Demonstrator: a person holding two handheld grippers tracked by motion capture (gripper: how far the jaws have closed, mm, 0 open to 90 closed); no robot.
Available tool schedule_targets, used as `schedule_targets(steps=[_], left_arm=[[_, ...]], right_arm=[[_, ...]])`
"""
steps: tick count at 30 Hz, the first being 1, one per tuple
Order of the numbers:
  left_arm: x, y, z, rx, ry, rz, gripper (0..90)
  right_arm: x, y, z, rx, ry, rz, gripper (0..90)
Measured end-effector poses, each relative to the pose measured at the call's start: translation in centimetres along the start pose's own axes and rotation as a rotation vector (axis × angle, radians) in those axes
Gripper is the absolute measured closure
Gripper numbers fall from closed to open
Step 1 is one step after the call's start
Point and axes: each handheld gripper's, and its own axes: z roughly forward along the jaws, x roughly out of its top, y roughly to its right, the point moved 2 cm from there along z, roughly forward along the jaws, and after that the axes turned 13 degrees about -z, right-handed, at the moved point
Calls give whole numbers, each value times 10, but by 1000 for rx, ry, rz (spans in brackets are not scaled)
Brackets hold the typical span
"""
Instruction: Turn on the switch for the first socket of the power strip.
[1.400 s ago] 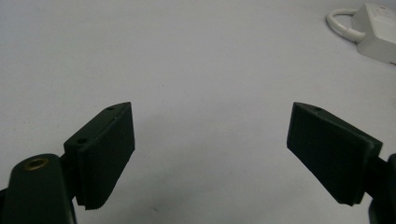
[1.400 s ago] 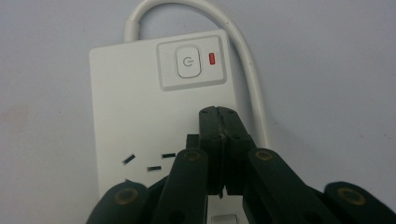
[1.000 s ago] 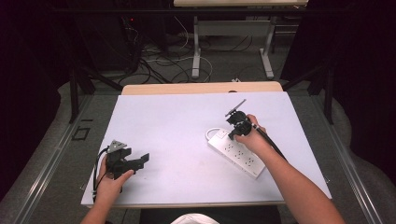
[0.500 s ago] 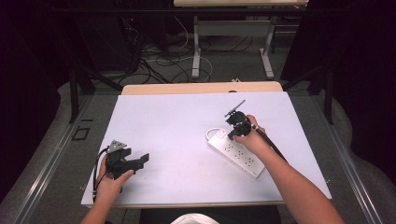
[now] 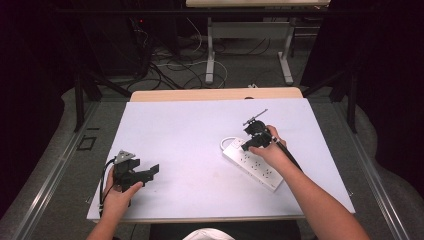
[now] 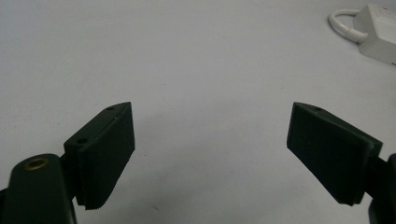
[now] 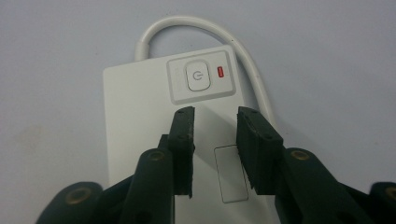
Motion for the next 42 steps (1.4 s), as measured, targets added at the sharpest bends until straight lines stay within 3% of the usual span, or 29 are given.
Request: schedule_targets(steps=[2,3,5,7,8,11,17,21,26,28,33,39,42], left_arm=[[0,0,0,-3,0,0,150],[0,0,0,-3,-1,-1,150],[1,-1,1,-2,-2,-4,150],[1,-1,1,-4,-3,-4,150],[1,-1,2,-6,-3,-5,150],[1,-1,3,-7,-8,-4,150],[1,0,2,-6,-15,0,150],[1,0,2,-7,-2,-4,150],[0,4,1,-10,0,9,150],[0,4,0,-9,-1,11,150],[0,3,0,-5,-1,5,150],[0,3,1,-9,-2,6,150],[-1,3,2,-7,-3,3,150]], right_arm=[[-2,-1,0,-2,33,-4,618],[-3,-2,-3,4,2,13,595],[-5,-1,-4,-10,19,2,565],[-6,-2,-3,-13,73,21,526],[-6,-2,-6,-24,35,25,503],[-7,-2,-8,-47,48,-2,445],[-8,-5,-10,-44,60,-34,391],[-9,-8,-12,-71,63,-31,362],[-10,-11,-20,-51,89,-28,367],[-12,-12,-24,-97,92,-16,304],[-16,-13,-30,-89,97,-9,308],[-26,-12,-33,-71,146,2,196],[-29,-12,-35,-71,130,10,170]])
